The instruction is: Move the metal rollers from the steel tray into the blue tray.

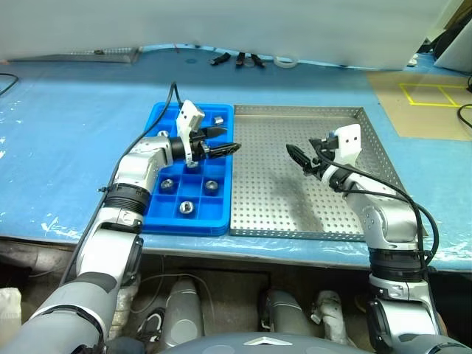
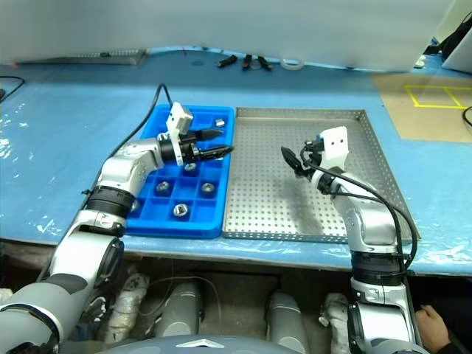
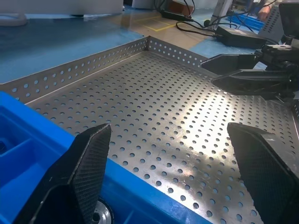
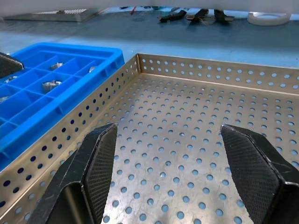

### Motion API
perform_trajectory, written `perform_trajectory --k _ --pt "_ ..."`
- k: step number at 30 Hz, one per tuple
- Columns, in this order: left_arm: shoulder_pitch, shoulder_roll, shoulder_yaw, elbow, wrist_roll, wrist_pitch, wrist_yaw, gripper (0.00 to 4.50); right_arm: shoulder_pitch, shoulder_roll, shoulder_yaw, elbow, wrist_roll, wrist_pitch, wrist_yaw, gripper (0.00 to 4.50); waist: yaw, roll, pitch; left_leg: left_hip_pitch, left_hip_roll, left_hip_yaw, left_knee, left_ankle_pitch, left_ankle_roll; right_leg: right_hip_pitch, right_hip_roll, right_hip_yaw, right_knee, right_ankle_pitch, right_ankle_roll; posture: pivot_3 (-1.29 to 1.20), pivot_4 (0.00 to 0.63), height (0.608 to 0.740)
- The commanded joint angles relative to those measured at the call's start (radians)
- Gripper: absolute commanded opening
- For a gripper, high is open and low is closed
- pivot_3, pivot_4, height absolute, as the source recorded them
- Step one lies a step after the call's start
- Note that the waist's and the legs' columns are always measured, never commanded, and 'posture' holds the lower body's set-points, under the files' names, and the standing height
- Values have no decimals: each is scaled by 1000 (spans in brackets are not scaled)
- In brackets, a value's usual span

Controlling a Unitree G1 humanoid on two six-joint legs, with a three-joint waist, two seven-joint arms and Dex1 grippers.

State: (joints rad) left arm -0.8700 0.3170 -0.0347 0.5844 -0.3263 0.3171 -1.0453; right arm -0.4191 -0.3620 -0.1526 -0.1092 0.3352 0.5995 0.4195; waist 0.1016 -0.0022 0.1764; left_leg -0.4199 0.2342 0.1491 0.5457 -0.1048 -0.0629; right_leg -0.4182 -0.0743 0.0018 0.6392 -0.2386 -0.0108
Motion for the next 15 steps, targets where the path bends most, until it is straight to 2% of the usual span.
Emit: perform_trajectory --k 1,15 --pt "-3 7 17 -47 -6 5 5 4206 -17 -7 -10 -8 10 -26 7 3708 2 0 0 0 0 0 0 0 0 0 0 0 0 0 0 -42 150 740" --pt "16 1 16 -76 -13 15 9 4206 -3 -36 -19 -30 11 -4 6 3708 0 0 0 0 0 0 0 0 0 0 0 0 -1 0 0 -70 150 740"
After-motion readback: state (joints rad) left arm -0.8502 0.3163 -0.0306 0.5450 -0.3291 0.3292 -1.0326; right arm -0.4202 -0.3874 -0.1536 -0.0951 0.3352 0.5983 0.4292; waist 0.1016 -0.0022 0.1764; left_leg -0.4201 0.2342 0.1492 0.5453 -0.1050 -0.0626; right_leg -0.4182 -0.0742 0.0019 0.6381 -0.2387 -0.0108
